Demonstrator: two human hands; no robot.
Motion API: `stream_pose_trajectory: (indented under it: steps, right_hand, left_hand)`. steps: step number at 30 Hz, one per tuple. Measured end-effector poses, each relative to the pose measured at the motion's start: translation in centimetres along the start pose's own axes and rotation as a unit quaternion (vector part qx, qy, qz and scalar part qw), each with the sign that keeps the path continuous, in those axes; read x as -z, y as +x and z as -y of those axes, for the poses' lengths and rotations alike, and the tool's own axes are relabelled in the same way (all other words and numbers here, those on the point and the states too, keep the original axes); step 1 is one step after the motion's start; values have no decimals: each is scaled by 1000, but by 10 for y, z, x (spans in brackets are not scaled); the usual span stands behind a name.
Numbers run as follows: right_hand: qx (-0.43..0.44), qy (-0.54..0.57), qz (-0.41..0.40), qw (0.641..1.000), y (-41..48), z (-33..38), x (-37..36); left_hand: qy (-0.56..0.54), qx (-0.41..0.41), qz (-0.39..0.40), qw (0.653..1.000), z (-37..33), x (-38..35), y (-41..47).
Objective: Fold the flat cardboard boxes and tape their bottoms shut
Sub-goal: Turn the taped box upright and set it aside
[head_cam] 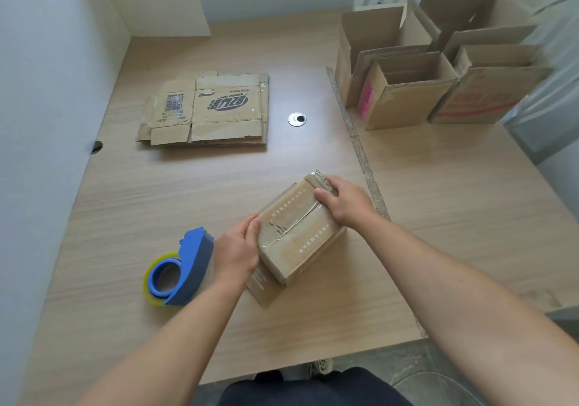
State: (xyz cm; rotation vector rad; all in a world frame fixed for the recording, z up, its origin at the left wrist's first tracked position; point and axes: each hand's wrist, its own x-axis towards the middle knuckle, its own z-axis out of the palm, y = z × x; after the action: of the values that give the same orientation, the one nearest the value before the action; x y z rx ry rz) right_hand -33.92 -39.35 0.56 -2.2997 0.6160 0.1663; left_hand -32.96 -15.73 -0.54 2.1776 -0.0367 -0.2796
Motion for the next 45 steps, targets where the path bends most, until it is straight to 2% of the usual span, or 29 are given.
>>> stream_pose_trajectory:
  steps: [4,8,11,14,16,18,21,26,31,33,35,38,42,45]
  right_hand:
    - [-27,43,-48,998,-9,-3,-4]
    - [-38,120,-37,991,-18,-12,-6]
    - [-29,49,-11,998,-17,-19,7]
    - [-70,-40,50,995,-16,-17,17]
    - [-86,-52,76,992,-25,-6,8]
    - [-94,-53,45,993,-38,2,-10]
    - [-78,-48,-10,996,-46,1,-21]
    - [-35,4,-22,999,-41,-11,-14]
    - [0,48,-33,998,-42,-21,-2]
    - [-12,86,-14,996,-42,-26,3]
    - [-58,171,18,984,-43,-29,9]
    - [-111,262,52,957,-45,-33,20]
    - [-17,313,-37,949,-52,-33,27]
    - [27,332,-87,939,-61,-28,17]
  left_hand:
    - [69,-72,26,995,2,-11,-23]
    - [85,-69,23,994,1,-10,-17]
    - [86,-60,6,994,-7,-14,-13]
    - [93,-44,10,995,-12,-13,-8]
    - [79,2,-4,997,-16,-16,-7]
    - [54,58,-9,997,-20,-25,-13]
    - [29,73,-16,997,-18,-35,-20]
    - [46,35,-14,998,-12,-31,-12]
    - [-33,44,26,998,0,-13,-9]
    - [-125,66,36,989,1,-11,-10]
    - [-212,91,41,972,-1,-10,-12]
    - [-252,80,40,964,-10,-3,-11]
    - [-258,9,2,966,-27,5,-9]
    - [-221,12,2,975,-32,-2,-14]
